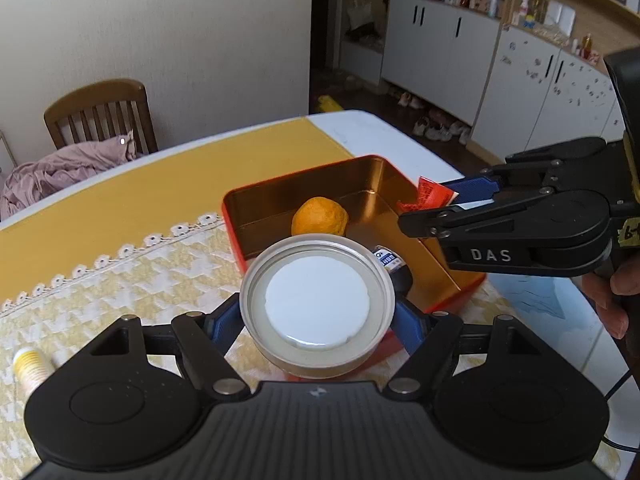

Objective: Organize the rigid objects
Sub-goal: 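Lower the tin lid and red packet into the red box and release both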

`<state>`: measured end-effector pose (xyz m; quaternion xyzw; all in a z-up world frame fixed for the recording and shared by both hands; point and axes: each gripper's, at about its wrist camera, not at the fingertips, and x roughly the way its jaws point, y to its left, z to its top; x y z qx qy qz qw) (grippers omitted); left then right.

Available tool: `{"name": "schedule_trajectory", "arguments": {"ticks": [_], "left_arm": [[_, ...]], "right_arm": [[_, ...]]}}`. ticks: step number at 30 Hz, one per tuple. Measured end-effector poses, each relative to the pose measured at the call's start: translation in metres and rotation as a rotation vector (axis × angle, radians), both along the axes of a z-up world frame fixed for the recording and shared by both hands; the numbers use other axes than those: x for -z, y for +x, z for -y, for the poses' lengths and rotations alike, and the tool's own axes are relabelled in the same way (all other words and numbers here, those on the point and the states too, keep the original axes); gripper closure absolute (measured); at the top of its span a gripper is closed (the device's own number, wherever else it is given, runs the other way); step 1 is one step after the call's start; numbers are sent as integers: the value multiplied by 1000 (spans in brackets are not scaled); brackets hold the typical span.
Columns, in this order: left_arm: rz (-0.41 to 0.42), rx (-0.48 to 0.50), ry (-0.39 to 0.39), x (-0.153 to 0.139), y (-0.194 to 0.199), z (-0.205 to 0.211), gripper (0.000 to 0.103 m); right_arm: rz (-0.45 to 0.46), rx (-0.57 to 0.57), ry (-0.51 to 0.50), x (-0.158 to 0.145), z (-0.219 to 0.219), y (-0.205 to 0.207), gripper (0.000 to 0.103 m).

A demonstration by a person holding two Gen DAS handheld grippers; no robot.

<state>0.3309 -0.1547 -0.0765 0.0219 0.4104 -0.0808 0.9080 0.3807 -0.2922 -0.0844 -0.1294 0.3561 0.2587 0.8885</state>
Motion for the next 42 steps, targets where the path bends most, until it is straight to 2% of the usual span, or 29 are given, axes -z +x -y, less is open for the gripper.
{"name": "schedule_trajectory", "arguments": {"ticks": [7,14,20,25,28,36,42], "left_arm": [[-58,-5,18,16,30,15,26],[-114,-7,33,32,54,24,26],[-154,-11,48,42,70,29,26],[-194,-26,28,48,81,29,26],[-194,-18,54,50,83,34,26],[-211,-43,30,49,85,36,26],[-207,-67,-11,44,80,32,26]], "right_arm": [[-46,-42,-59,13,-6,37,64],[-76,-100,-117,27,-22,52,63],[-102,-124,-101,34,-27,64,63],[-115,-131,-110,40,-32,69,62],[-126,-121,-108,42,-30,72,62],[-116,-115,-102,42,-22,70,54],[-100,-117,-56,29,-12,65,47]]}}
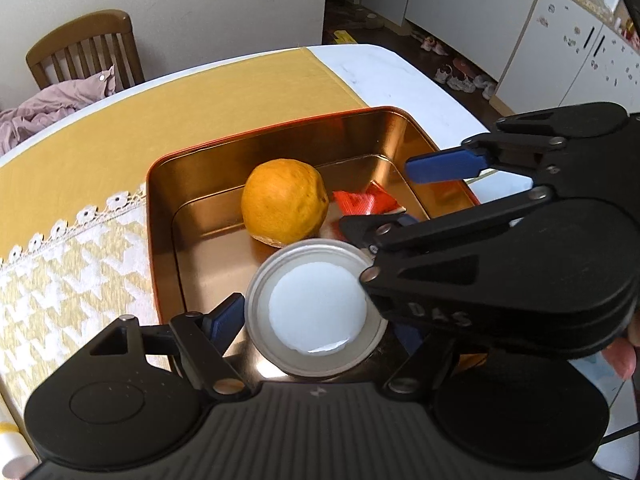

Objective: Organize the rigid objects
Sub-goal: 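Lower the tin lid and red packet into the red box and release both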

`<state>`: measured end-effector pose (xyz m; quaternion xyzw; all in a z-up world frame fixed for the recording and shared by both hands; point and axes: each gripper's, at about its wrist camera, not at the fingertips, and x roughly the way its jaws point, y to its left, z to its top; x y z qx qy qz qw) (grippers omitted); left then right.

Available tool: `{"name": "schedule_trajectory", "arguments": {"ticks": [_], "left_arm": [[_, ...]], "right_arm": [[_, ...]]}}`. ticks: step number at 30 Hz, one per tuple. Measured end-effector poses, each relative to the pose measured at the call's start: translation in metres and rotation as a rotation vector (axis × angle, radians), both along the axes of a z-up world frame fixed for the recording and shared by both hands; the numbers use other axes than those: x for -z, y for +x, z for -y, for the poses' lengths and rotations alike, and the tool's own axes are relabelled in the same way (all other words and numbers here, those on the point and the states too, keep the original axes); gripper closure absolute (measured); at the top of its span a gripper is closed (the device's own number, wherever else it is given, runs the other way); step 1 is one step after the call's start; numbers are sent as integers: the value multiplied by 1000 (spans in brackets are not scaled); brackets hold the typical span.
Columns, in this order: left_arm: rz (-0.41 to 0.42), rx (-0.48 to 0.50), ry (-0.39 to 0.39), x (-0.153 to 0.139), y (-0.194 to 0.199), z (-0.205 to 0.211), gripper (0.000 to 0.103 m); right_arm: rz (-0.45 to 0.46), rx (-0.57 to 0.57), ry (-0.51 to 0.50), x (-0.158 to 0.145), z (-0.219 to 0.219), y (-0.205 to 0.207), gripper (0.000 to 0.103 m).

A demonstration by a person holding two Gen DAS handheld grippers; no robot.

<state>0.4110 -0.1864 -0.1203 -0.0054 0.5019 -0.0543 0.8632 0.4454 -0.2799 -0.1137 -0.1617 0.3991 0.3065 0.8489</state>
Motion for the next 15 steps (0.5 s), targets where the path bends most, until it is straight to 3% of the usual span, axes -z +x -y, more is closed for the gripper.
{"name": "schedule_trajectory", "arguments": {"ticks": [15], "left_arm": [[153,1,-18,-38,-41,-13,25]], "right_arm": [[16,36,143,-45,29,-36,32]]}}
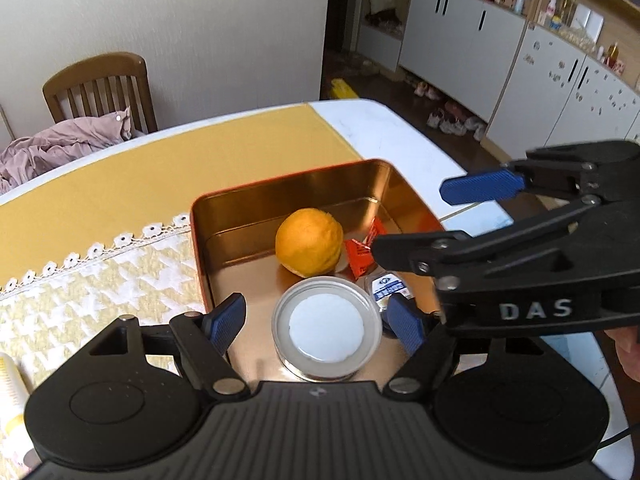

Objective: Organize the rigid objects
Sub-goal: 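Lower the tin lid and red packet into the red box and release both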

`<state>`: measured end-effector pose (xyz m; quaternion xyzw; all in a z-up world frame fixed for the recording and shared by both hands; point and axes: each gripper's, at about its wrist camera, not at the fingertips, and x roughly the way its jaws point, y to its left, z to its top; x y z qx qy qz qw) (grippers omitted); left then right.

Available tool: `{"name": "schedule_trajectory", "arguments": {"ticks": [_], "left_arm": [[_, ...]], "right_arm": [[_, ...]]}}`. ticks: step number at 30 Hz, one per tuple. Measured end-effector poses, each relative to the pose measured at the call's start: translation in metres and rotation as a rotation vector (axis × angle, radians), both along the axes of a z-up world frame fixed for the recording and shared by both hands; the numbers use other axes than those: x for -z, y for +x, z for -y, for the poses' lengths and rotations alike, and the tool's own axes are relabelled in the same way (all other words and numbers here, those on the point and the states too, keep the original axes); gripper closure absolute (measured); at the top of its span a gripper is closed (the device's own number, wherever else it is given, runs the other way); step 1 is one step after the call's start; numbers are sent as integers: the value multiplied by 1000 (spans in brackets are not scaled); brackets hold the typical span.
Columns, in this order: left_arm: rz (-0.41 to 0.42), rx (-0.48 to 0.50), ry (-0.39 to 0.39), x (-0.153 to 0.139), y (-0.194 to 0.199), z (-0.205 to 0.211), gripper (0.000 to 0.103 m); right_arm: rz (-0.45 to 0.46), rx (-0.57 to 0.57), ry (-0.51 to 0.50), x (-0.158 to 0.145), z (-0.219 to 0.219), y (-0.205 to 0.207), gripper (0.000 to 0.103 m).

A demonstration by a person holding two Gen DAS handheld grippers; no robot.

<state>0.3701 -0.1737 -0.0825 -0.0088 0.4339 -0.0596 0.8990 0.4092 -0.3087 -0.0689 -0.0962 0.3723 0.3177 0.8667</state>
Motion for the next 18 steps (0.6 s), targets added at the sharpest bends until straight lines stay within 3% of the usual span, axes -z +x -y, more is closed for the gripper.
{"name": "schedule_trajectory", "arguments": {"ticks": [10,14,18], "left_arm": [[99,25,-15,-34,-42,-13,25],[138,32,-4,-44,-62,-21,19],[156,16,-28,-52,-82,-36,18]], "right_arm": [[16,35,113,-28,19,-39,23],[11,44,162,-37,23,-57,15],[6,45,201,-44,21,-75,4]]}}
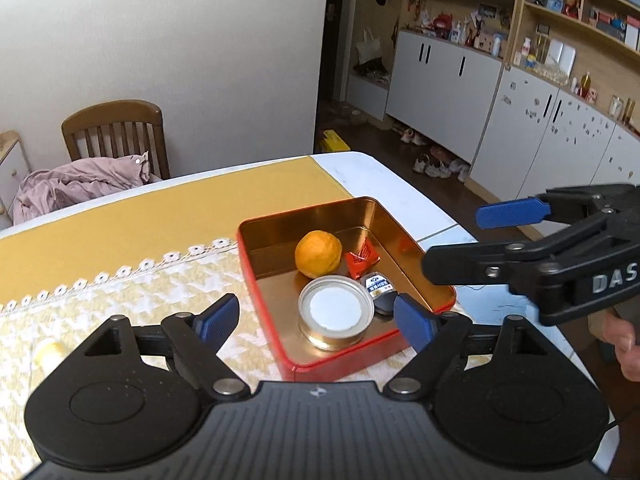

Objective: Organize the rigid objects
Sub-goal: 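Lower the tin lid and red packet into the red box and release both, then move both tools back over the remaining objects on the table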

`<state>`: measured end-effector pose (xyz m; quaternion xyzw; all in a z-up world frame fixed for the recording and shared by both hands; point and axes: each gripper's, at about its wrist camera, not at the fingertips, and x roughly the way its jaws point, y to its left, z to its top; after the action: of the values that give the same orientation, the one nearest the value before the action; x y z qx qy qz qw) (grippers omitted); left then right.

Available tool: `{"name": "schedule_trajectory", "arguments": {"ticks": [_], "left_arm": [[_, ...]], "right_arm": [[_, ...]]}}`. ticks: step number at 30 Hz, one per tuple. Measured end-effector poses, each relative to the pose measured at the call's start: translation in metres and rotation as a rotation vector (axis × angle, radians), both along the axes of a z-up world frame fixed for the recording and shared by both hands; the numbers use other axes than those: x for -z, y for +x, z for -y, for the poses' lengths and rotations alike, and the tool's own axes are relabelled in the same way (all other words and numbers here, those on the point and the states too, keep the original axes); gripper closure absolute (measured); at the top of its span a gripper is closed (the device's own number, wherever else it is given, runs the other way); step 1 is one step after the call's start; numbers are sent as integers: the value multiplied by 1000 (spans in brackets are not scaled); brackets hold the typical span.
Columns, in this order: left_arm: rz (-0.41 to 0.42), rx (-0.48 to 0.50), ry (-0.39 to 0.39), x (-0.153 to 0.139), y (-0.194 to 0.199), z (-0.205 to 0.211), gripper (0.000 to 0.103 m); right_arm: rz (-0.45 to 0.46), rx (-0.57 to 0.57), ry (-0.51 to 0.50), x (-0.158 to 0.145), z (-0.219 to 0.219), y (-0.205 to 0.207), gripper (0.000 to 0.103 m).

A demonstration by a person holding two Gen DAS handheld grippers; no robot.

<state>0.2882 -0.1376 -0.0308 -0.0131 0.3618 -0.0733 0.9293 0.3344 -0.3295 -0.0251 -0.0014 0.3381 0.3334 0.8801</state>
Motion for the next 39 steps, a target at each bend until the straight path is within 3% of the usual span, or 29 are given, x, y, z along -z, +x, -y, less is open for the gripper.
{"name": "schedule_trajectory", "arguments": {"ticks": [13,26,39], "left_arm": [[56,-118,35,-7,-57,-66,18],[61,-258,6,-2,-95,-156,18],[-74,-343,-65,43,-81,-215,18]], "right_arm": [[-15,-40,54,-3,-42,-63,0],[-8,-104,-20,25,-119,-121,1],[-53,-121,-137,72,-180,-138,17]]}}
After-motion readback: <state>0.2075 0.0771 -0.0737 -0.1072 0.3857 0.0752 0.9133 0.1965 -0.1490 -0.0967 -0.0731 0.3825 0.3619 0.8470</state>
